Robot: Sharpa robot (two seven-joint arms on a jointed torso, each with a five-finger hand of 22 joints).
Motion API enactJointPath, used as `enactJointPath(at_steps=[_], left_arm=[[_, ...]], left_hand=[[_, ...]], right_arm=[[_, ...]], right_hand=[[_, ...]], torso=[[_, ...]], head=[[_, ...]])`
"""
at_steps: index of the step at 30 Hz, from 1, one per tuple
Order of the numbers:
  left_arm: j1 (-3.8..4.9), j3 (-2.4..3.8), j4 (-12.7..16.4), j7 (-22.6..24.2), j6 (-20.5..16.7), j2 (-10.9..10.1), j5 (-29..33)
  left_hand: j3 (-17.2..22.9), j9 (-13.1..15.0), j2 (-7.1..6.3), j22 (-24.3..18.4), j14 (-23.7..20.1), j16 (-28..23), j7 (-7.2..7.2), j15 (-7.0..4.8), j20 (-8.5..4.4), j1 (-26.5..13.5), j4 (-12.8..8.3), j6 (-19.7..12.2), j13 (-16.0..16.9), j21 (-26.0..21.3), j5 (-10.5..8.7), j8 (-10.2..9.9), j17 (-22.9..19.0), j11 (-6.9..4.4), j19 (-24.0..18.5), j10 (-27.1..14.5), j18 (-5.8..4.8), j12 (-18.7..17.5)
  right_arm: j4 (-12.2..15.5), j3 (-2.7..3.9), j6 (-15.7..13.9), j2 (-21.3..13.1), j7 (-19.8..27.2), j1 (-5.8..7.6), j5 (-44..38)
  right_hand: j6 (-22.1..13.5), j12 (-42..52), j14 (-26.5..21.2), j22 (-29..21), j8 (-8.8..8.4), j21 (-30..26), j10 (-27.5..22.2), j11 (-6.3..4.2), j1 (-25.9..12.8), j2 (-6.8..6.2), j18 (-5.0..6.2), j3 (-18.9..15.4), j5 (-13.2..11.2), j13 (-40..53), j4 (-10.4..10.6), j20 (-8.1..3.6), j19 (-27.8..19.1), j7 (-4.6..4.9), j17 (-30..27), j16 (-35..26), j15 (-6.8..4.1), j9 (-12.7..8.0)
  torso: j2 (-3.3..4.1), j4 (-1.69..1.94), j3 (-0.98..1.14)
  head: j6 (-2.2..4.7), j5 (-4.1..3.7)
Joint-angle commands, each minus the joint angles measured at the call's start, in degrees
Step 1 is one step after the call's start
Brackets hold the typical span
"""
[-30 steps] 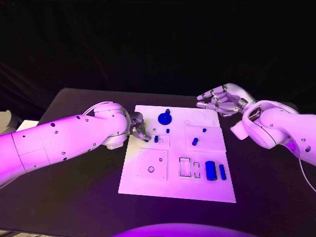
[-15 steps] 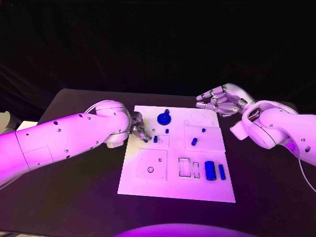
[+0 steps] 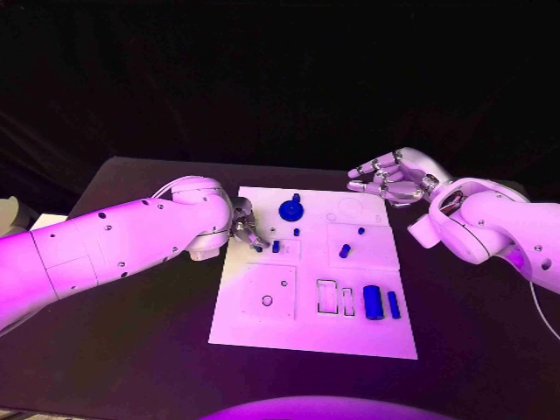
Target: Assemble the parts on the task board
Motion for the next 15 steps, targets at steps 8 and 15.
enactJointPath(at_steps=[8, 15], left_arm=[[-0.76, -0.6, -0.8, -2.9, 2.8, 0.2, 1.4], [-0.76, -0.59, -1.0, -3.1, 2.6, 0.3, 1.4]], left_hand=[[-2.0, 0.1, -0.79, 12.6, 6.0, 0.2, -0.11, -0.54, -0.41, -3.1, 1.0, 1.2, 0.2, 1.1, 0.16, 0.1, 15.1, -0.33, 4.9, 0.6, -1.03, 0.1], [-3.6, 0.1, -1.06, 13.1, 6.0, 0.2, -0.18, -0.56, -0.42, -5.8, 1.2, 1.7, 0.4, 1.7, 0.17, 0.0, 15.1, -0.37, 5.1, 1.0, -1.19, 0.4]], right_arm=[[0.1, 0.0, 0.8, 0.0, 0.7, -0.04, -0.5], [0.1, 0.0, 0.8, -0.1, 0.8, -0.04, -0.5]], right_hand=[[0.3, -0.2, 4.3, -0.1, -0.07, -0.2, -0.1, -0.11, -0.3, 0.62, 0.43, -0.6, 0.5, -0.1, 0.1, -0.44, -0.1, 0.06, 8.2, -0.4, -0.3, 0.1], [0.3, -0.2, 4.3, -0.1, -0.12, -0.2, -0.1, -0.09, -0.6, 0.8, 0.42, -1.0, 1.1, -0.2, 0.3, -0.43, -0.1, 0.07, 8.2, -0.5, -0.28, 0.1]], torso=[[0.01, 0.03, -0.03], [0.01, 0.03, -0.02]], head=[[0.01, -0.05], [0.0, -0.12]])
